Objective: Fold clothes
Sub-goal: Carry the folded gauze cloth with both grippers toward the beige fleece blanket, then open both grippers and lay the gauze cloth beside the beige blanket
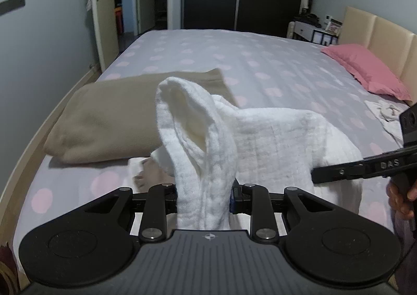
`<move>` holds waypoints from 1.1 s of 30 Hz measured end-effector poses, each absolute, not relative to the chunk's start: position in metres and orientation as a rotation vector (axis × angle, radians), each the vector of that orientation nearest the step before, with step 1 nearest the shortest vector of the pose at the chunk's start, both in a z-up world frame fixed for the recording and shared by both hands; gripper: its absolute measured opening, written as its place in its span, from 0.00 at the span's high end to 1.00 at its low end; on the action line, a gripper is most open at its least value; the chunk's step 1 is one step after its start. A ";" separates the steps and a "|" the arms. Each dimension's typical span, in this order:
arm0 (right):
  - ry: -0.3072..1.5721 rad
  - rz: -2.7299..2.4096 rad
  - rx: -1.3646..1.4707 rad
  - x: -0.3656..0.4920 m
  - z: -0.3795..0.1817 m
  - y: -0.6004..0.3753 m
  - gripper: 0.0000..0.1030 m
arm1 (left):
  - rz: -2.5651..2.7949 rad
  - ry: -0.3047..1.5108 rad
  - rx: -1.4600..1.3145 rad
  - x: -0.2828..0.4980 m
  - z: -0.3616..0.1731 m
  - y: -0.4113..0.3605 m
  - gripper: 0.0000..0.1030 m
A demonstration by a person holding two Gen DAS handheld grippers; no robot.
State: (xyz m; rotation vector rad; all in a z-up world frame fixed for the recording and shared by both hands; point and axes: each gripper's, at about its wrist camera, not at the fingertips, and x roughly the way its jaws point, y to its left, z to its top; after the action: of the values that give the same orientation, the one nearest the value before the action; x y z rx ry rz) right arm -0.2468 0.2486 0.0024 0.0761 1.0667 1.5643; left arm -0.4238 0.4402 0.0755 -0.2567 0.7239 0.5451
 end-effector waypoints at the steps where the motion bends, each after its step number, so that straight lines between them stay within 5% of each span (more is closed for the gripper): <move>1: 1.078 1.565 0.075 -0.249 0.000 0.255 0.72 | 0.552 0.726 -0.265 -0.427 0.072 0.450 0.76; 14: 1.108 1.508 -0.023 -0.253 -0.046 0.317 0.74 | 0.583 0.769 -0.346 -0.442 0.001 0.521 0.74; 18: 1.136 1.470 -0.018 -0.244 -0.065 0.326 0.73 | 0.621 0.778 -0.343 -0.439 -0.009 0.523 0.66; 23: 1.113 1.467 0.006 -0.238 -0.073 0.325 0.62 | 0.680 0.762 -0.313 -0.442 -0.005 0.522 0.55; 25: 1.075 1.449 0.009 -0.234 -0.070 0.318 0.48 | 0.717 0.729 -0.305 -0.450 0.002 0.520 0.53; 33: 0.783 1.320 -0.070 -0.228 -0.038 0.274 0.47 | 0.847 0.632 -0.205 -0.466 0.041 0.493 0.52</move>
State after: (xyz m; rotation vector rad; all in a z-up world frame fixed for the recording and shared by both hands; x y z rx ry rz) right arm -0.2279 0.2735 -0.0384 -0.0698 0.7832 1.3196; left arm -0.4660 0.4933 0.0414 -0.2049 0.6318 0.8475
